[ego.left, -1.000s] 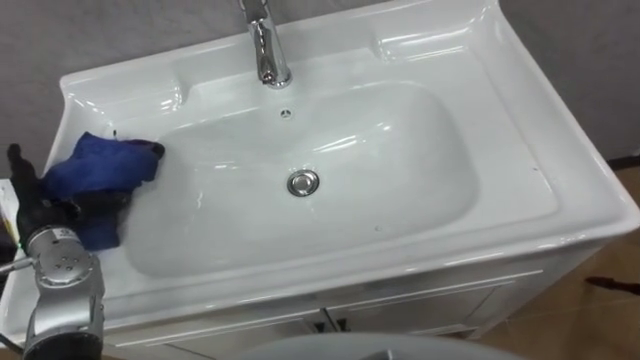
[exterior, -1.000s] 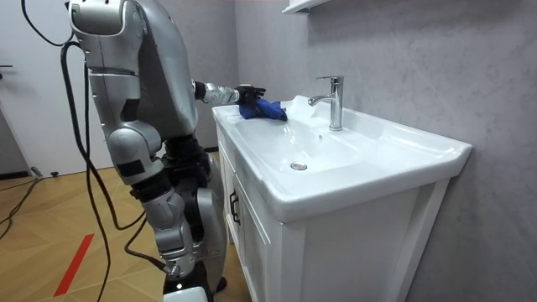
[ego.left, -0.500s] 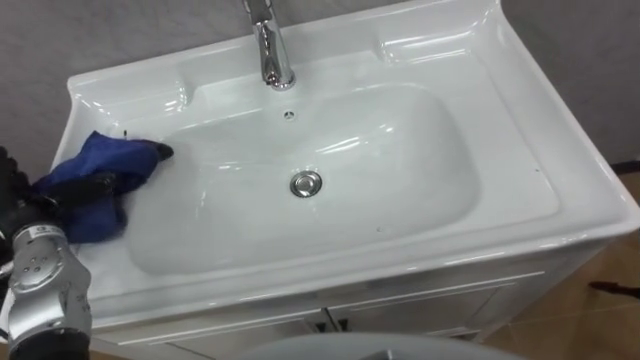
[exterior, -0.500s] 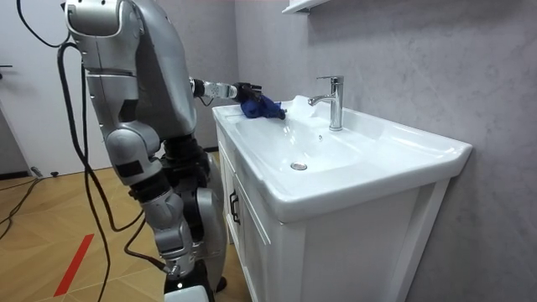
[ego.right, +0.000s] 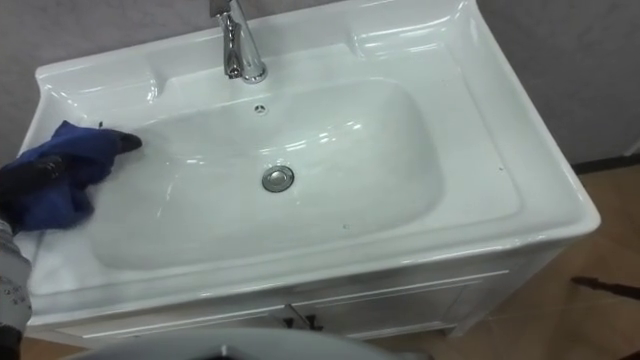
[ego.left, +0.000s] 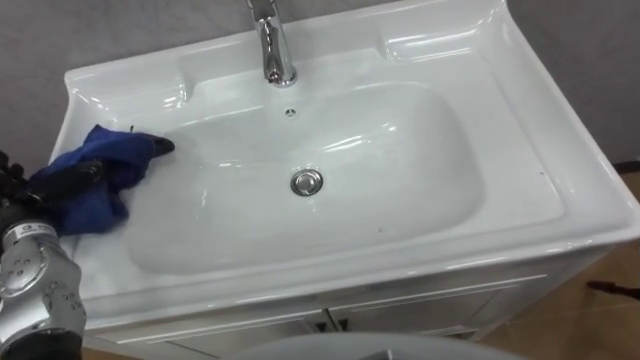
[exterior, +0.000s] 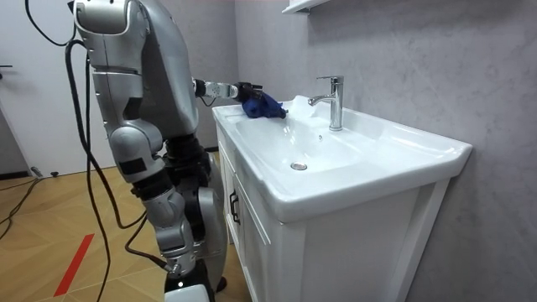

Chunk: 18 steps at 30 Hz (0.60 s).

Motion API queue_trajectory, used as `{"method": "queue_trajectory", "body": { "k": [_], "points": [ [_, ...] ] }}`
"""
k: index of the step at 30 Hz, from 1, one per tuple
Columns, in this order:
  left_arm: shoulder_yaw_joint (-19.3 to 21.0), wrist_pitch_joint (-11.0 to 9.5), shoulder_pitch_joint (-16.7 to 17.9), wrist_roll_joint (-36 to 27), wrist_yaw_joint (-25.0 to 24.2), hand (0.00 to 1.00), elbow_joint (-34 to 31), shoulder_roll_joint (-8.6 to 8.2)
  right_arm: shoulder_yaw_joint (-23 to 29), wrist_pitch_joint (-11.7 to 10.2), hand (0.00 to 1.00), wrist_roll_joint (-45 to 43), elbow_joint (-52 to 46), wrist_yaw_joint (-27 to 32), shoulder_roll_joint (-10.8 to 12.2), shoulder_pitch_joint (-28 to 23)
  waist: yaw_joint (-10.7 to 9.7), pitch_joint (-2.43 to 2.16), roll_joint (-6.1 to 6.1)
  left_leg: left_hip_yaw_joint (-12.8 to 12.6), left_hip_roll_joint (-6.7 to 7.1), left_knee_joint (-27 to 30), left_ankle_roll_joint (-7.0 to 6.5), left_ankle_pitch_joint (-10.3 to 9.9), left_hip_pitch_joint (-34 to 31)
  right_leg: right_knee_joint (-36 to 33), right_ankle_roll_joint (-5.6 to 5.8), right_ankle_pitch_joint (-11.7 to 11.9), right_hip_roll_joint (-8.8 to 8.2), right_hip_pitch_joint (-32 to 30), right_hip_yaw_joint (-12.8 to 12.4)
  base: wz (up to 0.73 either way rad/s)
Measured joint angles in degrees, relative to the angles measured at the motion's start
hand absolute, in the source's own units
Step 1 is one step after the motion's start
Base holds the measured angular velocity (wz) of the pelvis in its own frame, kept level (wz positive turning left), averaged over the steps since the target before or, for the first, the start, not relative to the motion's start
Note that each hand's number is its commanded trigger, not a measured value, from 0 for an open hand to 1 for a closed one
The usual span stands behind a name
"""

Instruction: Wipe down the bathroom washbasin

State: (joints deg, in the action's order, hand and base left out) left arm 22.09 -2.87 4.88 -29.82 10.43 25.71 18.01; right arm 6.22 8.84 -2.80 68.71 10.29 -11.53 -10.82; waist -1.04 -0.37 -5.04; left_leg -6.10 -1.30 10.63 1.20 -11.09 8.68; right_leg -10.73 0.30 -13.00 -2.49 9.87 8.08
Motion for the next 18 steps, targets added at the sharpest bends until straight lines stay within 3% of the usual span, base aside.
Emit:
{"method": "queue_trajectory", "body": {
  "k": [4,6,9,14,18],
  "points": [
    [0.11,2.95,0.0,-0.04,0.03,0.0,-3.81,-0.37,0.04,0.01,0.0,-0.03,-0.13,-0.56,0.07,0.11,-0.21,0.04,-0.12,0.01,0.01,0.09,-0.01,-0.01,-0.62,0.04,0.04,0.08,-0.04,-0.49,0.03,0.0],
    [-0.33,3.44,-0.02,-0.02,-0.03,0.0,-4.85,-0.58,0.03,0.0,0.0,0.0,-0.14,-0.55,0.11,0.06,-0.39,0.06,-0.15,0.03,0.03,0.06,-0.01,-0.01,-0.62,0.04,0.04,0.1,-0.04,-0.44,0.03,0.0],
    [-2.31,6.3,-0.1,-0.05,-1.99,0.0,-6.63,-1.44,0.04,-0.02,0.0,0.0,-0.12,-0.59,0.19,0.07,-0.7,0.16,-0.13,0.03,0.02,-0.09,-0.01,-0.01,-0.57,0.06,0.02,0.11,0.0,-0.51,-0.06,0.0],
    [-5.16,9.31,-0.13,-0.03,-4.03,0.0,-9.2,-1.95,0.08,0.03,0.0,0.03,0.02,-1.41,0.58,-0.47,-1.45,0.31,0.2,0.0,0.02,-0.34,-0.01,-0.02,-0.55,0.01,-0.01,0.13,0.05,-0.52,-0.1,0.0],
    [-5.49,10.12,-0.15,-0.03,-5.53,0.0,-12.06,-1.95,0.08,0.64,0.0,0.03,0.04,-1.76,0.71,-1.3,-1.62,0.44,0.36,-0.21,0.01,-0.86,0.0,-0.02,-0.22,0.02,-0.02,0.13,0.09,-0.53,-0.15,-0.03]
  ]
}}
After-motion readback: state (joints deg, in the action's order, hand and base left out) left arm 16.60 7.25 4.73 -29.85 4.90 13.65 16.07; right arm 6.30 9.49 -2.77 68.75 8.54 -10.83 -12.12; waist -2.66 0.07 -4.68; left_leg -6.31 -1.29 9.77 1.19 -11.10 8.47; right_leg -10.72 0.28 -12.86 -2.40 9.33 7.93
